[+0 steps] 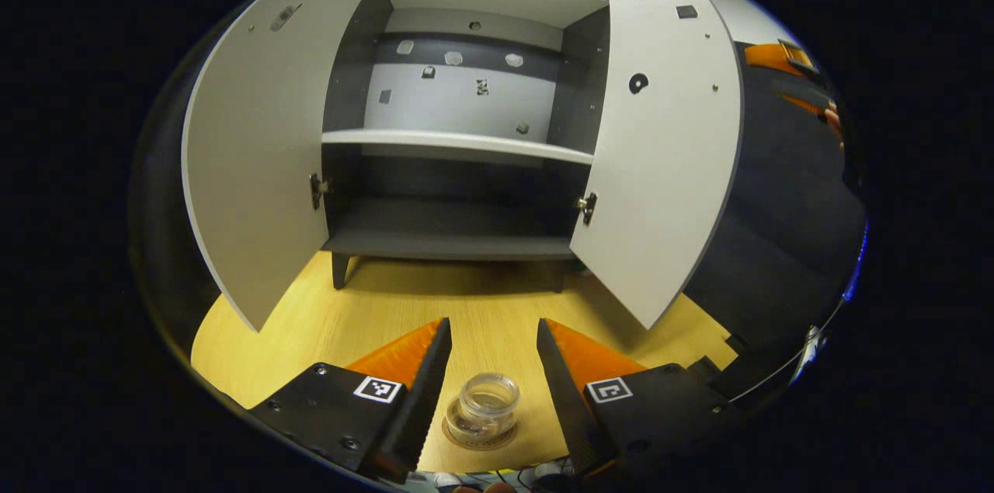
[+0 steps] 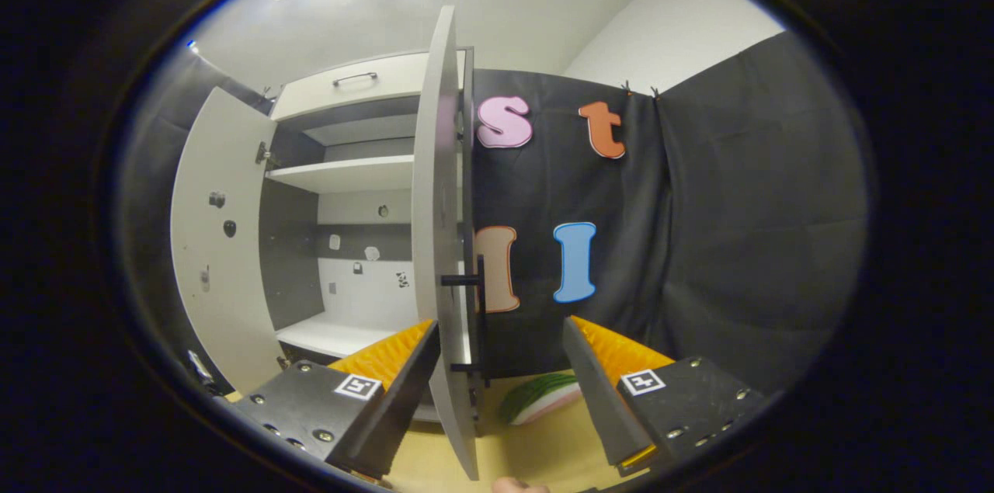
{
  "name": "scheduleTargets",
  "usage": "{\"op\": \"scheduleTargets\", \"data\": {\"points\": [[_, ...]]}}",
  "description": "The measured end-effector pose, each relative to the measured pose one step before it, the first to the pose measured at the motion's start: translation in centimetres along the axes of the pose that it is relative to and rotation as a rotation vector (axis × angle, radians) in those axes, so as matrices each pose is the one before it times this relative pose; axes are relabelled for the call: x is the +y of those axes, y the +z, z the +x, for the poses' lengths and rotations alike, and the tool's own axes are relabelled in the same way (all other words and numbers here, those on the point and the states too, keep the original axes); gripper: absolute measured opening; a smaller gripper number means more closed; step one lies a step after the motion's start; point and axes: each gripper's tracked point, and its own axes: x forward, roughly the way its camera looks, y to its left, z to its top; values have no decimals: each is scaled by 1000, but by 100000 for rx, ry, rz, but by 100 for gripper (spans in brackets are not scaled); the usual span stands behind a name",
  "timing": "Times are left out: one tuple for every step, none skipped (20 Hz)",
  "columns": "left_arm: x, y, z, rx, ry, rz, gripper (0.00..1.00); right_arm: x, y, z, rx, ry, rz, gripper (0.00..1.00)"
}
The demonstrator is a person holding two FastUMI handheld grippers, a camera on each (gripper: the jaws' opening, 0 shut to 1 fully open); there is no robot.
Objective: Grasp the bottle in the cabinet with the left hand and place it on the coaster, then close the right door with the right hand and the left door with the left hand.
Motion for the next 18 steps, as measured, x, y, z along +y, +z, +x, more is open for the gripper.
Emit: {"op": "scheduleTargets", "data": {"points": [[-54,1291,-182,-2150,430,879,72,-142,-5,120,-71,-431,163,96],[2,1270,-119,-2071,531,906,72,-116,-55,100,-42,-377,103,96],[33,1266,-143,-2196,459,680,72,-171,122,122,-322,-374,172,96],[-1,1543,-59,-2476,481,492,72,-128,27,201,-368,-278,0,96],[101,1199,-62,-1968,721,54,71,-117,-58,205,-168,-352,-378,96],[238,1229,-144,-1646,1258,47,72,-121,-189,269,66,-32,-623,96],[287,1421,-117,-2348,1442,-188,71,113,-181,236,60,355,-519,96],[351,1109,-175,-1438,1541,-282,72,130,-214,330,188,461,-378,96],[358,1063,-185,-1966,1481,-169,71,293,-201,254,216,1008,-98,96],[550,968,-254,-1554,1816,-93,72,8,-204,143,278,-65,-658,96],[585,743,-250,-1247,2012,-217,71,-24,-24,216,-140,27,-1178,96],[579,391,-381,-469,1948,-860,75,47,-53,255,61,735,-1091,96],[600,304,-352,6,1810,-1331,71,230,105,123,-36,1659,-718,96],[628,317,-375,-527,1823,-1350,71,213,-6,71,81,1483,-1151,96],[675,382,-345,-628,2030,-1012,75,154,163,54,-164,1280,-1050,95],[749,274,-409,-550,2051,-419,75,167,-57,37,354,1192,-283,96],[860,278,-369,-364,2705,381,71,289,51,25,118,1131,635,95],[995,216,-363,-142,2606,493,71,366,-66,-45,256,1031,724,96]]}}
